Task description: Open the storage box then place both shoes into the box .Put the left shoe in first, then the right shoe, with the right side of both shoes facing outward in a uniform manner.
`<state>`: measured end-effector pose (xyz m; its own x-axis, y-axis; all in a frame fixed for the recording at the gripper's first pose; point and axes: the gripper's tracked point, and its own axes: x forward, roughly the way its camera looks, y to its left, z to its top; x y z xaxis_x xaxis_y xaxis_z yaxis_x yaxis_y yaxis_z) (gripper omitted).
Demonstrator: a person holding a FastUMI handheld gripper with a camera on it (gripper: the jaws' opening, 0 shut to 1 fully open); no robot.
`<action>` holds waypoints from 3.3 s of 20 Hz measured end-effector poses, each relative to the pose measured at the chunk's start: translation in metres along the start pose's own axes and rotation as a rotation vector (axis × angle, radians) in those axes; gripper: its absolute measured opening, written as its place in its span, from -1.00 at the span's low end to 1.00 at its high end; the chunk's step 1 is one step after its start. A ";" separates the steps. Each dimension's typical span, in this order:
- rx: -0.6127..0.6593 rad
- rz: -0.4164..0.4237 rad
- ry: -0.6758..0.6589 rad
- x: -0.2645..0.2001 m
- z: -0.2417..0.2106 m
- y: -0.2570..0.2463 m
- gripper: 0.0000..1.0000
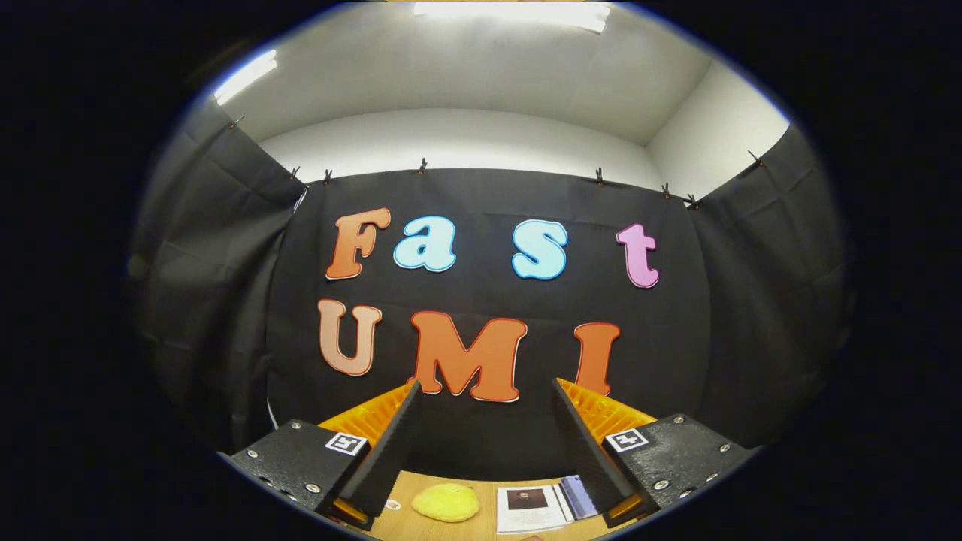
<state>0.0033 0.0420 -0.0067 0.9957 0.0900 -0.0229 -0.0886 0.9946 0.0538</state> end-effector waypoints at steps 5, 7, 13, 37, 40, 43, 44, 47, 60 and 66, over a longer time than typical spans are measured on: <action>0.090 0.103 0.172 -0.003 -0.058 0.037 0.99; 0.138 0.162 0.256 -0.009 -0.082 0.055 0.99; 0.298 0.297 0.522 -0.029 -0.156 0.106 0.99; 0.764 0.590 1.302 -0.152 -0.374 0.244 0.96; 0.885 0.596 1.340 -0.151 -0.377 0.256 0.96; 0.954 0.618 1.337 -0.150 -0.376 0.266 0.95; 0.980 0.637 1.342 -0.152 -0.373 0.272 0.95; 1.025 0.637 1.331 -0.152 -0.374 0.275 0.94; 1.282 0.667 1.173 -0.119 -0.285 0.246 0.20; 1.051 0.637 1.264 -0.138 -0.318 0.270 -0.30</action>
<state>-0.1668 0.3145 -0.3063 0.1423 0.9031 -0.4052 0.1409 0.3867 0.9114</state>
